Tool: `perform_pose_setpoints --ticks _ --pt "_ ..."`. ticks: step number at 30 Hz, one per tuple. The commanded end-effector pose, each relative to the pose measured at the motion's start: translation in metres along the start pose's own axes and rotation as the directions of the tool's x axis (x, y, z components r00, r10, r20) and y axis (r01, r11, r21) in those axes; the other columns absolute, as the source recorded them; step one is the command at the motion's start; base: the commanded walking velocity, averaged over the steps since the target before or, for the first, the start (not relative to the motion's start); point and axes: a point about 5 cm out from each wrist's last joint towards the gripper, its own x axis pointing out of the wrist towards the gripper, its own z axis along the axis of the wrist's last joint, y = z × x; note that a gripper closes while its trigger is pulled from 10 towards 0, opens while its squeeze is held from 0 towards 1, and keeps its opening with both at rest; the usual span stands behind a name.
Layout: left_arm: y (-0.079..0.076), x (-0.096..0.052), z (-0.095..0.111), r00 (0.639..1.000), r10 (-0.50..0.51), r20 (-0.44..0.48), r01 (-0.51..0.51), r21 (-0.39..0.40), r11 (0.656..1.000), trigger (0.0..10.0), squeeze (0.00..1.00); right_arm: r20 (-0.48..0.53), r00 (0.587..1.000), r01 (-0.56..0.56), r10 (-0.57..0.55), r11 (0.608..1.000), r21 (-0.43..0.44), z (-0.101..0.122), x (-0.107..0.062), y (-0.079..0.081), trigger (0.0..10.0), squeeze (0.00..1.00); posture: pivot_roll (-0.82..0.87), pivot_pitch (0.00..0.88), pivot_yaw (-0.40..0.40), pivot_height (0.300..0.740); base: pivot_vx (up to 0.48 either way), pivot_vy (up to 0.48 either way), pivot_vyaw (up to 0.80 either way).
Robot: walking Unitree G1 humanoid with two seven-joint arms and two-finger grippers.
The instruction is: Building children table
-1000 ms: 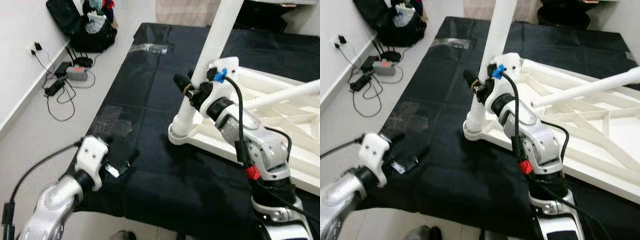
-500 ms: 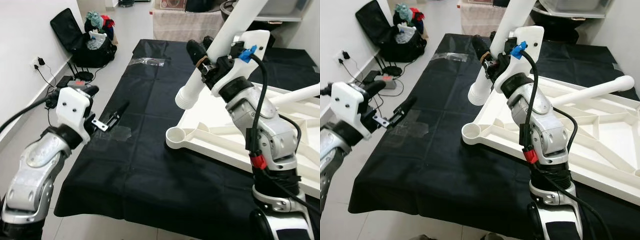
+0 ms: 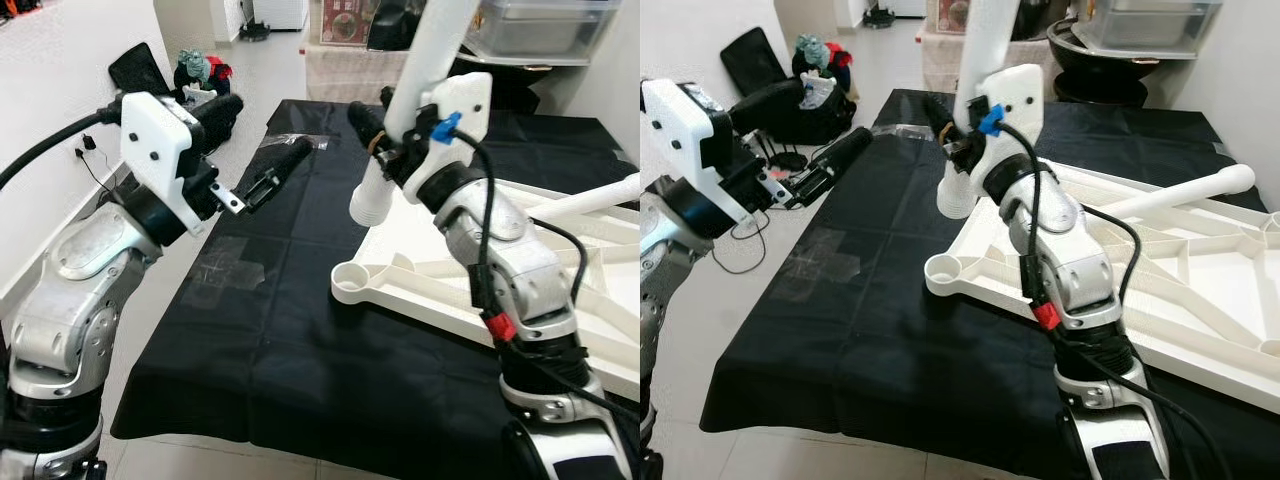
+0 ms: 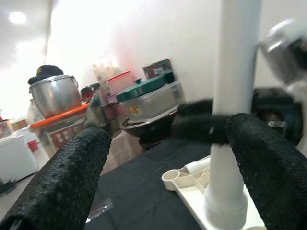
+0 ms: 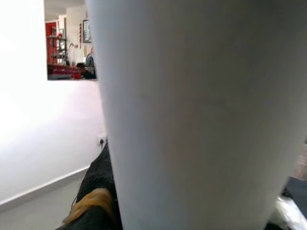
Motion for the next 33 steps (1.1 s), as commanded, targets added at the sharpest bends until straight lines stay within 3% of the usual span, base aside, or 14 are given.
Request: perform_pose_setpoints --ticks 1,7,16,18,19,24,33 --pt "0.0 0.001 -0.002 1.0 -0.01 -0.011 0.01 -0.012 1.0 10.0 0.0 0.01 1.0 -0.008 0.008 1.0 -0.007 0.0 0.0 0.002 10.0 0.0 -0.03 0.001 -0.018 0.74 0.0 0.0 0.0" --pt "-0.006 0.027 0.013 0.994 -0.083 0.071 0.086 -0.031 0.996 10.0 0.0 -0.047 0.998 -0.049 0.045 0.995 -0.088 -0.021 -0.001 0.012 10.0 0.0 -0.03 0.0 -0.022 0.74 0.0 0.0 0.0" --pt "-0.022 0.05 0.009 0.979 -0.202 0.037 0.202 0.015 0.979 10.0 0.0 -0.035 0.995 -0.096 0.092 0.987 -0.131 -0.022 0.002 0.023 10.0 0.0 -0.03 0.0 -0.014 0.74 0.0 0.0 0.0" --pt "-0.022 0.05 0.009 0.979 -0.202 0.037 0.202 0.015 0.979 10.0 0.0 -0.035 0.995 -0.096 0.092 0.987 -0.131 -0.022 0.002 0.023 10.0 0.0 -0.03 0.0 -0.014 0.74 0.0 0.0 0.0" --pt "-0.022 0.06 0.008 0.98 -0.197 0.035 0.196 0.031 0.98 10.0 0.0 -0.03 0.993 -0.116 0.113 0.983 -0.145 -0.022 0.003 0.028 10.0 0.0 -0.03 0.0 -0.012 0.74 0.0 0.0 0.0" --pt "-0.02 0.078 0.017 0.983 -0.164 0.081 0.161 0.04 0.986 10.0 0.0 -0.024 0.991 -0.135 0.133 0.979 -0.152 -0.022 0.004 0.034 10.0 0.0 -0.04 0.0 -0.007 0.74 0.0 0.0 0.0" --pt "-0.023 0.089 0.022 0.983 -0.155 0.102 0.152 0.036 0.988 9.7 0.0 -0.019 0.99 -0.142 0.141 0.977 -0.158 -0.023 0.005 0.037 10.0 0.0 -0.04 0.0 -0.006 0.74 0.0 0.0 0.0"
